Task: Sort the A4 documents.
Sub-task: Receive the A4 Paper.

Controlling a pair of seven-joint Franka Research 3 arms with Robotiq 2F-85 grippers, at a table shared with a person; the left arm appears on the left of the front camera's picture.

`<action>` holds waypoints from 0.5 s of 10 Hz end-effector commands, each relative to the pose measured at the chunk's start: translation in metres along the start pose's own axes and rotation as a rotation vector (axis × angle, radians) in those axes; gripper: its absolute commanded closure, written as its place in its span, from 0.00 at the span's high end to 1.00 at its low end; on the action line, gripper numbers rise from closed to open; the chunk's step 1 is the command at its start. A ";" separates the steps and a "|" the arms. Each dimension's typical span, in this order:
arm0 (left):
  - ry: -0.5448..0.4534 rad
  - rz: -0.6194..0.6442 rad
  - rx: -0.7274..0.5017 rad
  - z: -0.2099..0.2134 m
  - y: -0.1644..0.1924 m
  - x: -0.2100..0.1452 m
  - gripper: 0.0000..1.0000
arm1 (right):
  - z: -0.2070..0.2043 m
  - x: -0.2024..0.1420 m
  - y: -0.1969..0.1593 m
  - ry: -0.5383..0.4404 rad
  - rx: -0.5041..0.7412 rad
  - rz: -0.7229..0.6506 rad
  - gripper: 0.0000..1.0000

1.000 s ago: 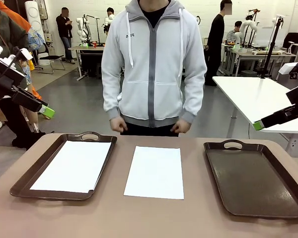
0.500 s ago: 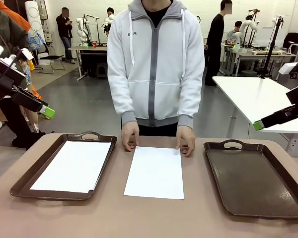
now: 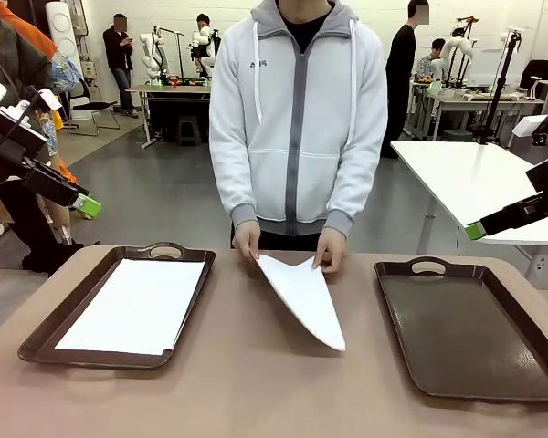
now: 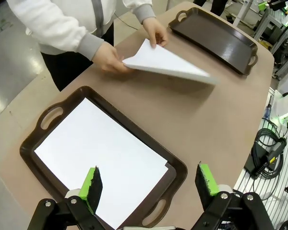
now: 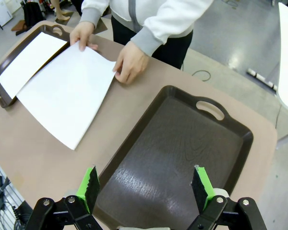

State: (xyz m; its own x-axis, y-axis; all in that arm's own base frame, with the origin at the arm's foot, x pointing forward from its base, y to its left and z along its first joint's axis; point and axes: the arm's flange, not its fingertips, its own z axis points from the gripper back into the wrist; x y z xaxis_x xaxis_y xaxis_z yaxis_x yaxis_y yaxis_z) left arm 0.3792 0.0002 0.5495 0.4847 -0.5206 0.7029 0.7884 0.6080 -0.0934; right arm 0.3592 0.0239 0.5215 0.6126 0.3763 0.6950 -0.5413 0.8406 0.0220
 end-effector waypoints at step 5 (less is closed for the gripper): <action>0.000 -0.003 -0.002 0.000 0.000 0.000 1.00 | -0.001 0.000 0.000 0.000 0.006 -0.001 1.00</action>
State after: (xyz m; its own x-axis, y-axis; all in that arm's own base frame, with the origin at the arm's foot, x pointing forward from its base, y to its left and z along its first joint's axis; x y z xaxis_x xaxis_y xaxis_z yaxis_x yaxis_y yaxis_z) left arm 0.3792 0.0002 0.5495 0.4847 -0.5206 0.7029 0.7884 0.6080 -0.0933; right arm 0.3592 0.0239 0.5215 0.6126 0.3763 0.6950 -0.5413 0.8406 0.0220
